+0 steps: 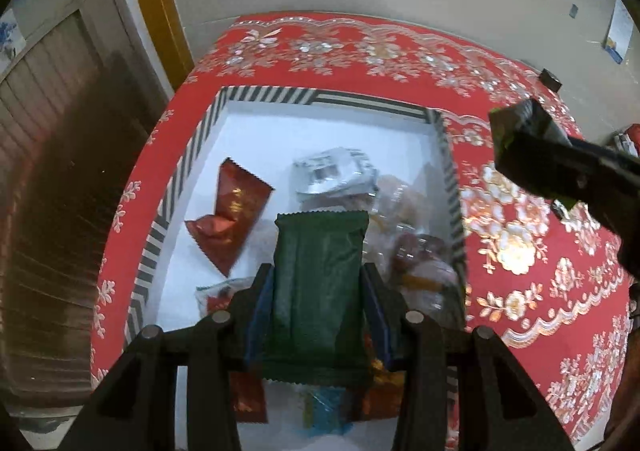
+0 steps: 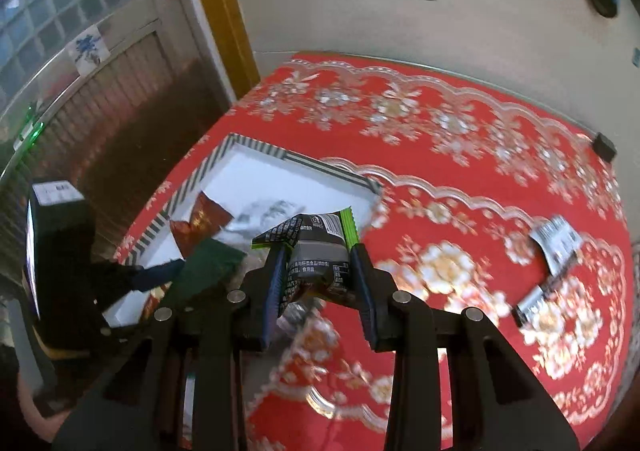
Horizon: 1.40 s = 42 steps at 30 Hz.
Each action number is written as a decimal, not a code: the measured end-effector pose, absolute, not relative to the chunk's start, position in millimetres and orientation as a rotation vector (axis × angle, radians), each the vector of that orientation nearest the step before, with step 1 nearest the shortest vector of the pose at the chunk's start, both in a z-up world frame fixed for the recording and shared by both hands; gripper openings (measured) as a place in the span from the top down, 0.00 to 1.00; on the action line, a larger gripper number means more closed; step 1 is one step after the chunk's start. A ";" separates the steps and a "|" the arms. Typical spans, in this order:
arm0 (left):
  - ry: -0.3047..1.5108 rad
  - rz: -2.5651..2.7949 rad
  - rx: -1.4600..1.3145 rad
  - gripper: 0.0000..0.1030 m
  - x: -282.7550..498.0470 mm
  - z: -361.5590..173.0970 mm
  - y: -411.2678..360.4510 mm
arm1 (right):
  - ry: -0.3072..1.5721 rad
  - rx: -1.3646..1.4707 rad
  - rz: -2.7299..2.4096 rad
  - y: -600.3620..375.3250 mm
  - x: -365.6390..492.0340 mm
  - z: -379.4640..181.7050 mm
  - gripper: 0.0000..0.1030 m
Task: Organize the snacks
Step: 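Open both grippers to drop the packs into the tray, then grasp the brown chocolate bar with the right gripper while the left grasps the white packet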
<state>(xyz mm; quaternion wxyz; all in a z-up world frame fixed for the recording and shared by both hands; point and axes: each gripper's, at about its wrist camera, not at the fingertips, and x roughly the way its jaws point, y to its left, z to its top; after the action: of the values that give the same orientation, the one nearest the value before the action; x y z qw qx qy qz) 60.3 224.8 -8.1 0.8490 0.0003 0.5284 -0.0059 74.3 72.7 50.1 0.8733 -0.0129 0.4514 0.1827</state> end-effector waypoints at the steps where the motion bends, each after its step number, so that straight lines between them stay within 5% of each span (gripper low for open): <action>1: 1.117 -0.008 -0.001 0.55 63.0 -10.3 227.7 | 0.948 -0.031 0.388 77.6 79.7 48.7 0.69; 13: 1.123 0.020 0.030 0.53 80.9 -27.3 243.2 | 1.101 -0.046 0.417 110.8 144.6 -5.6 0.69; 19: 1.097 0.046 0.021 0.31 75.8 -25.4 245.9 | 1.120 0.027 0.421 110.0 148.9 -12.9 0.67; 21: 1.085 0.048 0.010 0.24 72.4 -23.9 247.3 | 1.106 0.067 0.434 106.3 147.2 -9.4 0.45; 23: 1.075 0.065 0.011 0.15 69.5 -21.3 248.1 | 1.071 0.110 0.441 102.5 143.2 -3.0 0.38; 33: 0.948 0.105 -0.011 0.15 43.8 13.2 236.9 | 0.905 0.106 0.139 18.0 124.4 16.1 0.38; 42: 0.977 0.063 0.049 0.15 33.2 12.4 192.4 | 0.989 0.195 -0.157 -148.2 142.4 -41.7 0.38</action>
<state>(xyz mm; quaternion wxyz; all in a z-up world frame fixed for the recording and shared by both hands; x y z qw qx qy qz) 33.2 192.4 12.4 0.8822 0.0234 0.4694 0.0301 142.4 -148.2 -41.7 0.8728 0.0935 0.4731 -0.0753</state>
